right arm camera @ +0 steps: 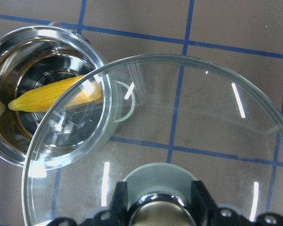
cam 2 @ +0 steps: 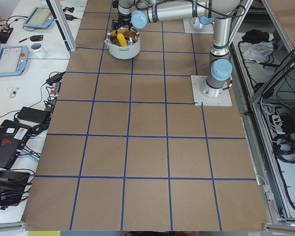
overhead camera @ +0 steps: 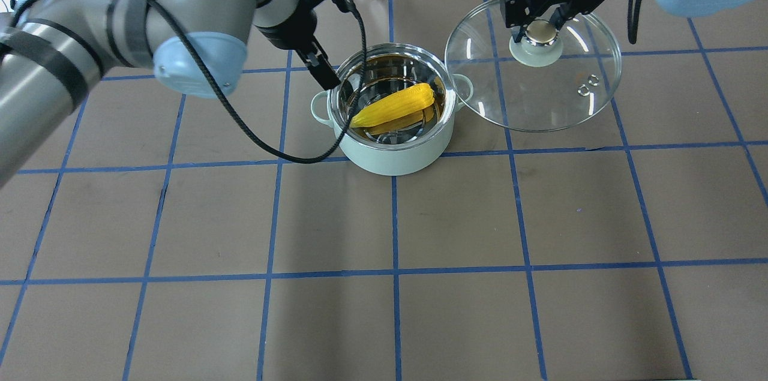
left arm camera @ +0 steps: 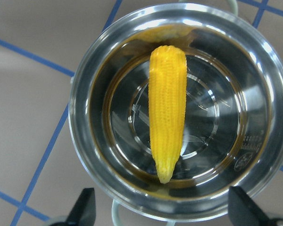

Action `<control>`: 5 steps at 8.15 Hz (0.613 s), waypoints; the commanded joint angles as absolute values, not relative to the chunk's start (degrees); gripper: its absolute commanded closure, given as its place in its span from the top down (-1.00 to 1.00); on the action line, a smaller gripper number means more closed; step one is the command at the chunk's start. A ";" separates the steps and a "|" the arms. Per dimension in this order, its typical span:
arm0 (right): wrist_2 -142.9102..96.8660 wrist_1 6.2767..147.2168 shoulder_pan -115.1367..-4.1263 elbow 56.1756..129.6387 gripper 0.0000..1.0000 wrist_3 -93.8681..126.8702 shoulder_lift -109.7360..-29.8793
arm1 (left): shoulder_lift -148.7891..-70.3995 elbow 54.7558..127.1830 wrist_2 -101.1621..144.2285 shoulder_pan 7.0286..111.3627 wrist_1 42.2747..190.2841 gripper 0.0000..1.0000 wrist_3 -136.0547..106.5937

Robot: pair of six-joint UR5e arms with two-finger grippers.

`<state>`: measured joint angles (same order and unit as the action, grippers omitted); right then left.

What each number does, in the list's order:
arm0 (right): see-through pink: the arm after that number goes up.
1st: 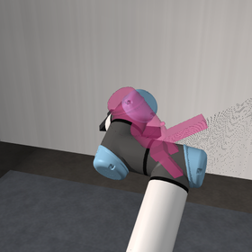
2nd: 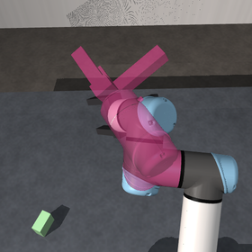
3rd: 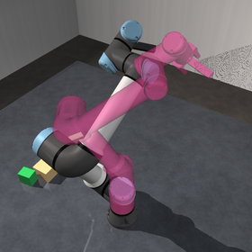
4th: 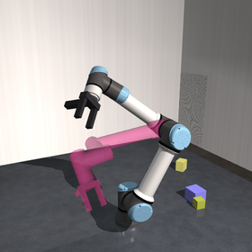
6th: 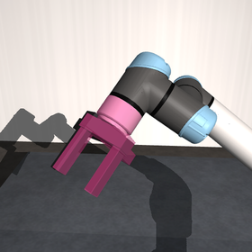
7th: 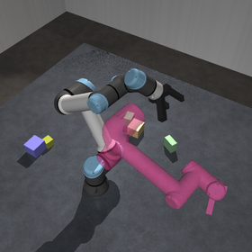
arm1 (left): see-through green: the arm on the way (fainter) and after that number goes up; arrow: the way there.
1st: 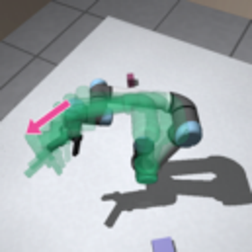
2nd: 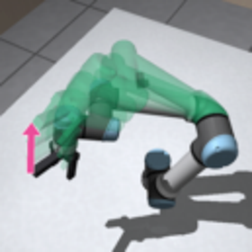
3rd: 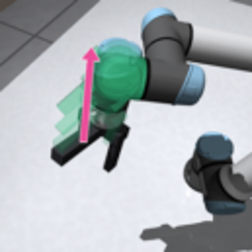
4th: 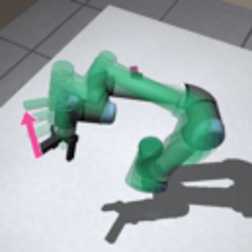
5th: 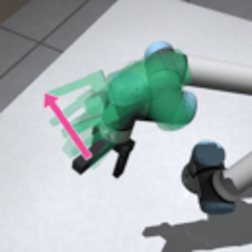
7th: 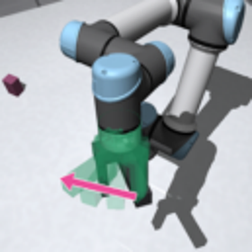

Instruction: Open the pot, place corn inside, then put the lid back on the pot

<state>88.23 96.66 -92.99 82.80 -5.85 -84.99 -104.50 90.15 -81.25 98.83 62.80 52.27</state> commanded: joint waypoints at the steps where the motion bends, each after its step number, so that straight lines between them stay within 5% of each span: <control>1: 88.85 105.69 -101.39 81.92 -0.81 4.43 -78.96 | -98.80 89.74 -78.95 88.45 70.81 1.00 49.42; 5: 87.98 113.90 -107.31 81.39 -0.81 14.30 -70.24 | -96.52 89.65 -81.44 83.15 76.72 1.00 28.26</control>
<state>88.19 110.67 -105.54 81.81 10.20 -74.04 -98.16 89.63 -77.87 84.68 73.86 37.86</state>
